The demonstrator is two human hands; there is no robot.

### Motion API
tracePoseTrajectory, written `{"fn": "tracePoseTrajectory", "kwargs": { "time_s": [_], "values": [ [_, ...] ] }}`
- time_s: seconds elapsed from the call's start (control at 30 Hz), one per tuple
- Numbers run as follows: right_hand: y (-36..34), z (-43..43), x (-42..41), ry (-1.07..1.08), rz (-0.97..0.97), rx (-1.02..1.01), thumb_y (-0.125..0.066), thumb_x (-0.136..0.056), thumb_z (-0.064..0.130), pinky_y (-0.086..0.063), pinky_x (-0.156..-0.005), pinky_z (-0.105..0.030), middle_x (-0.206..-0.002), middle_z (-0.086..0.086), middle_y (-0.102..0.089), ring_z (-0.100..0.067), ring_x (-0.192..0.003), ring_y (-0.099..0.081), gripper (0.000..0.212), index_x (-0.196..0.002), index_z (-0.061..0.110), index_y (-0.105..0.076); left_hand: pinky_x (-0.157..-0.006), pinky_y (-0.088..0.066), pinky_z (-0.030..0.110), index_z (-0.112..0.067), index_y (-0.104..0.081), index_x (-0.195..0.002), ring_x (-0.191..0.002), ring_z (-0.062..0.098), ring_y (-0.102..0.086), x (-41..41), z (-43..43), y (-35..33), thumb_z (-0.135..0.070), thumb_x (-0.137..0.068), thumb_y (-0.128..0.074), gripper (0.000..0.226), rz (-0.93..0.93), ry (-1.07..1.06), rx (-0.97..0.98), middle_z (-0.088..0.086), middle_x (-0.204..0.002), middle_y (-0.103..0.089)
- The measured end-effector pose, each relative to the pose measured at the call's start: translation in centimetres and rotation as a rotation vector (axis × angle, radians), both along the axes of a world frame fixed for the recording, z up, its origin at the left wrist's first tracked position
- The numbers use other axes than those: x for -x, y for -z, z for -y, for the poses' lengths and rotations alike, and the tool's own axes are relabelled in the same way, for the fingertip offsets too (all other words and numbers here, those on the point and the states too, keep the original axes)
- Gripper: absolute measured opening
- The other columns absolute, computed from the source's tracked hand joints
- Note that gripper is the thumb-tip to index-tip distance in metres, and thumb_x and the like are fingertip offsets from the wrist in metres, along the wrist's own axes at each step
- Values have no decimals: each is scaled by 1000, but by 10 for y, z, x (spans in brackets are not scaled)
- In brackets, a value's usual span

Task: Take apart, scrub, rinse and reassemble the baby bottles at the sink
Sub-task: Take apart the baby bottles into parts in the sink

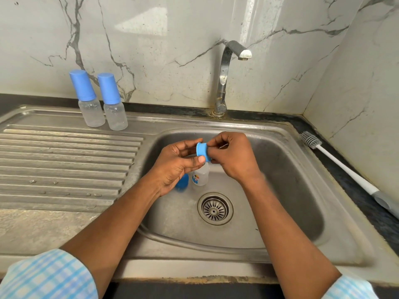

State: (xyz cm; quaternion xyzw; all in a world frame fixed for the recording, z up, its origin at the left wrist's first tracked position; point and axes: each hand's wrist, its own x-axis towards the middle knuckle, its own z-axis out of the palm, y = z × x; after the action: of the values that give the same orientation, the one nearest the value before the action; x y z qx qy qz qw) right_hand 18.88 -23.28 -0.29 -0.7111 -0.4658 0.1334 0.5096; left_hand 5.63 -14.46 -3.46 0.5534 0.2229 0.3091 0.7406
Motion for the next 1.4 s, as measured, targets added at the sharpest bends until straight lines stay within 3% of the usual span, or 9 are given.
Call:
{"fn": "tracePoseTrajectory", "kwargs": {
  "time_s": [0.17,0.3,0.4,0.5,0.6,0.8,0.97,1.1,1.4],
  "values": [
    [-1,-2,2,65,57,-22,-75,-80,7,-61,-64,-37,-71,-2,-71,-17,-64,-69,3,-80,11,-75,-83,-60,32,-14,-68,-114,-102,22,-71,0,0,-3,-3,-68,-72,47,36,-10,48,8,-109,-74],
    [-10,7,-12,-135,-182,-10,-72,-88,5,-61,-70,-28,-80,-5,-73,-11,-69,-70,10,-98,3,-74,-80,-60,29,-11,-69,-112,-101,22,-72,-2,0,-5,-16,-73,-69,40,41,3,131,11,-107,-75],
    [-11,11,-21,-178,-42,59,-74,-85,5,-59,-75,-25,-87,1,-72,-5,-75,-68,28,-113,5,-72,-76,-61,29,-7,-68,-114,-97,25,-72,-3,2,-6,-27,-76,-67,42,0,24,154,17,-106,-74],
    [-13,13,-19,-144,115,68,-77,-83,8,-57,-72,-22,-79,11,-69,1,-69,-65,23,-106,11,-75,-74,-61,28,-5,-67,-114,-92,25,-74,-1,3,-8,-31,-77,-64,45,-30,58,153,18,-103,-74],
    [-13,13,-16,-128,160,52,-78,-83,13,-59,-69,-32,-77,4,-72,-13,-70,-68,5,-88,13,-75,-69,-61,26,-3,-67,-112,-89,24,-74,2,3,-10,-34,-78,-63,47,-49,95,158,19,-101,-74],
    [-10,7,-9,-64,281,48,-75,-84,17,-51,-58,-25,-71,4,-68,-8,-62,-60,10,-76,13,-71,-74,-61,27,-4,-67,-115,-92,24,-74,4,2,-9,-25,-76,-66,44,-43,84,168,17,-104,-74],
    [-10,10,-15,-176,26,72,-72,-85,5,-61,-77,-37,-81,-1,-75,-21,-77,-72,9,-89,12,-77,-79,-61,30,-9,-69,-109,-94,23,-74,3,1,-5,-11,-69,-70,39,0,58,154,11,-102,-75],
    [-8,10,-12,-224,-17,79,-68,-89,6,-58,-88,-33,-100,-1,-76,-14,-90,-72,23,-111,10,-75,-81,-60,28,-12,-69,-111,-96,19,-73,2,-2,-7,-6,-69,-69,42,38,14,141,6,-102,-76],
    [-3,6,-9,-51,-66,-31,-75,-86,9,-61,-67,-28,-81,1,-70,-12,-74,-70,13,-98,9,-72,-78,-61,29,-14,-69,-113,-100,22,-72,-4,-2,-4,-11,-70,-72,43,15,-8,113,9,-109,-74]
  ]
}}
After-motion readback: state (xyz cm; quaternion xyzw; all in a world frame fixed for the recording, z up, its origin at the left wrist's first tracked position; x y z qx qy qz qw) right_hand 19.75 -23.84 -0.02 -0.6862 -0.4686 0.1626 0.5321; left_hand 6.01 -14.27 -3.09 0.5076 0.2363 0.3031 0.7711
